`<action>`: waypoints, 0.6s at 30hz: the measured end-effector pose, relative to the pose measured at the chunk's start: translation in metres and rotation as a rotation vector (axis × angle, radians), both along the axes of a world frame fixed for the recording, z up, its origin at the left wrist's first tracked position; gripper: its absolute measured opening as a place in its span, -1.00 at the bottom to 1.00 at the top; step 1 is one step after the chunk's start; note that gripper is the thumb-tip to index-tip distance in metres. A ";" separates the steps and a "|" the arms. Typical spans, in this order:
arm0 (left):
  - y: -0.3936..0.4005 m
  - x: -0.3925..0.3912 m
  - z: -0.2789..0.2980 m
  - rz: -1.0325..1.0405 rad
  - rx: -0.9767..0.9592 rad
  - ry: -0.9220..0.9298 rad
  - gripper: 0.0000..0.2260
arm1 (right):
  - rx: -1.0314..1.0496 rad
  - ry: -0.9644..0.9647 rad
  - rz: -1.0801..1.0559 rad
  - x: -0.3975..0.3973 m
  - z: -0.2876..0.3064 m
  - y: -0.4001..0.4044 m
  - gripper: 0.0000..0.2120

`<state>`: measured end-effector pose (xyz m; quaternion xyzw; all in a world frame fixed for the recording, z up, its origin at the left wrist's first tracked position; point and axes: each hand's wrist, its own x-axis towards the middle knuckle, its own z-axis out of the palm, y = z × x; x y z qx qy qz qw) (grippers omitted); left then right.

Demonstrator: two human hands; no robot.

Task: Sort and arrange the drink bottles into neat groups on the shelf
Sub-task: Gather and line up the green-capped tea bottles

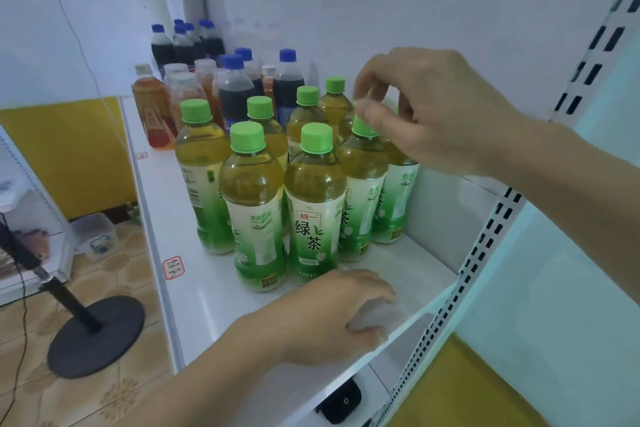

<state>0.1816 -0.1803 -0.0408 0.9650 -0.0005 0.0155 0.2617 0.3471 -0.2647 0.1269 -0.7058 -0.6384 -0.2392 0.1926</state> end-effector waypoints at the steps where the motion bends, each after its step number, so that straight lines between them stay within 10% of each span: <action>1: 0.005 -0.011 0.005 0.022 -0.016 0.027 -0.62 | -0.040 0.056 0.060 -0.004 -0.003 0.000 -0.69; 8: 0.059 -0.081 0.020 0.285 -0.072 -0.005 -0.96 | -0.256 0.086 0.175 -0.034 -0.010 0.033 -0.68; 18: 0.073 -0.071 -0.007 0.663 -0.288 -0.509 -0.24 | -0.136 0.201 0.112 -0.053 -0.013 0.045 -0.80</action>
